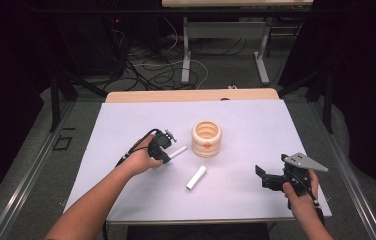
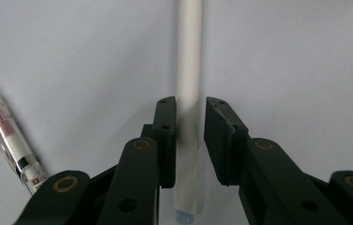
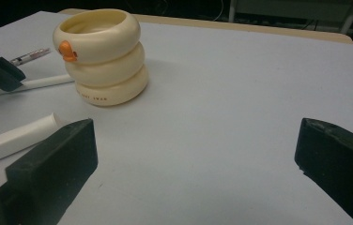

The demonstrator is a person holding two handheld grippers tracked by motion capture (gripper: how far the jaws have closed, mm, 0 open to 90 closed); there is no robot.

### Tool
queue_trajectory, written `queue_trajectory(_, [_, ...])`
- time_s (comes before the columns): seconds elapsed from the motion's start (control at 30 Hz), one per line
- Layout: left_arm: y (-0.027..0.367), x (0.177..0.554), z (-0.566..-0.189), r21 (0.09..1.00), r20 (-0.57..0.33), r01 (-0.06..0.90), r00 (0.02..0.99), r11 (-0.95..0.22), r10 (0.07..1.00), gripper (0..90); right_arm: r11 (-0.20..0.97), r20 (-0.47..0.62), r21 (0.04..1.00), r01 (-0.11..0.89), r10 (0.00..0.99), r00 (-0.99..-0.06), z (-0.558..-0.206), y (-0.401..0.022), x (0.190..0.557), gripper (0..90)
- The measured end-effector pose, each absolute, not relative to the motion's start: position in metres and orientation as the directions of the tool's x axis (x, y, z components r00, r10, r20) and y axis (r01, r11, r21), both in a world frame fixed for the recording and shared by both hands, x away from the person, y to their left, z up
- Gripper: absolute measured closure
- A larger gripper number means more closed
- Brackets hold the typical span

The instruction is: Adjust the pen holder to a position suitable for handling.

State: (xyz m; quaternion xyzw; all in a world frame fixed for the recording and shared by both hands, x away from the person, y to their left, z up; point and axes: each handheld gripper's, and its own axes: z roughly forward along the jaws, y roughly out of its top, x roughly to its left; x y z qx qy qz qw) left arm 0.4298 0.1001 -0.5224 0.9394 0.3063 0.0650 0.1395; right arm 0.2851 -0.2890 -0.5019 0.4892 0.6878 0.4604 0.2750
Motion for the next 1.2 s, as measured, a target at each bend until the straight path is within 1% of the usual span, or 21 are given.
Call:
queue_trajectory(0.33, [0.099,0.431,-0.5255,0.292,0.053,0.549,0.808,-0.783,0.587,78.3,0.1,0.07,0.902,0.421,0.927,-0.369,-0.502,-0.2892,0.2851,0.0])
queue_trajectory(0.8, [0.0972,0.4296,-0.5255,0.284,0.07,0.53,0.819,-0.799,0.569,78.8,0.107,0.065,0.902,0.419,0.925,-0.375,-0.502,-0.2892,0.2853,0.0])
queue_trajectory(1.2, [0.0987,0.4281,-0.5214,0.295,0.058,0.562,0.796,-0.772,0.602,78.9,0.106,0.065,0.902,0.419,0.925,-0.374,-0.502,-0.2893,0.2852,0.0])
